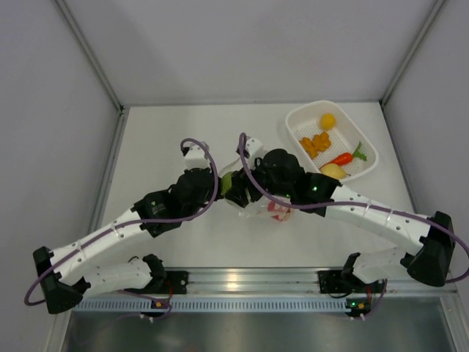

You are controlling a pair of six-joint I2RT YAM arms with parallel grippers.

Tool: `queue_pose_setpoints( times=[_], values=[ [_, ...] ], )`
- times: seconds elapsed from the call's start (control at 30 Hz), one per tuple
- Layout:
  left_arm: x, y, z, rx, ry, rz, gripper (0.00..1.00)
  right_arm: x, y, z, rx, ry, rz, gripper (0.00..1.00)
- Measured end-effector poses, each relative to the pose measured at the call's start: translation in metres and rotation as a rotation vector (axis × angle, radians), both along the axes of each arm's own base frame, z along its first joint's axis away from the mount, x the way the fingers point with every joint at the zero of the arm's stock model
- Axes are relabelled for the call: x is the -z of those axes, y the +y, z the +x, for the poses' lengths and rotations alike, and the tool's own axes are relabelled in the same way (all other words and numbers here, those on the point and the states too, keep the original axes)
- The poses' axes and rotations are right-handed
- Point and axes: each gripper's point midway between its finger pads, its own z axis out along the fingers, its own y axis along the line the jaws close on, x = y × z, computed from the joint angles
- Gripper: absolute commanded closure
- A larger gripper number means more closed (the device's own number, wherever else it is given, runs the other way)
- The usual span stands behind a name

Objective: Open the zip-top bag and remove the fake food

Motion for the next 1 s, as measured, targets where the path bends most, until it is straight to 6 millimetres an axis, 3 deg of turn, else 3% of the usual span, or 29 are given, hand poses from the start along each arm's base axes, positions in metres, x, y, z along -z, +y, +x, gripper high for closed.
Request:
queue_pose_setpoints(
  times=[0.2, 0.33, 0.5, 0.6, 0.73, 0.83, 0.93, 1.0],
  values=[
    [0.006, 0.008, -0.009, 0.087, 0.006, 0.135, 1.0, 0.005, 0.009, -0.011, -0.097, -0.057, -0.052, 0.59],
    [0.001, 0.014, -0.009, 0.096, -0.014, 0.167, 1.0, 0.007, 0.013, -0.015, -0.131, -0.083, -0.069, 0.65],
    [-0.019, 0.021, -0.007, 0.06, -0.074, 0.119, 1.0, 0.017, 0.023, -0.032, -0.217, -0.065, -0.064, 0.68],
    [-0.028, 0.027, -0.003, 0.009, -0.099, 0.104, 1.0, 0.019, 0.018, -0.042, -0.228, -0.062, -0.048, 0.69],
    [-0.03, 0.038, 0.003, -0.079, -0.111, 0.102, 1.0, -0.011, -0.007, -0.046, -0.163, -0.12, 0.045, 0.69],
    [-0.031, 0.043, 0.006, -0.125, -0.115, 0.09, 1.0, -0.056, -0.036, -0.041, -0.049, -0.199, 0.16, 0.69],
    [-0.032, 0.046, 0.008, -0.152, -0.113, 0.071, 1.0, -0.096, -0.08, -0.019, 0.172, -0.279, 0.249, 0.71],
    [-0.032, 0.045, 0.008, -0.159, -0.108, 0.055, 1.0, -0.104, -0.115, 0.006, 0.362, -0.305, 0.239, 0.71]
  ],
)
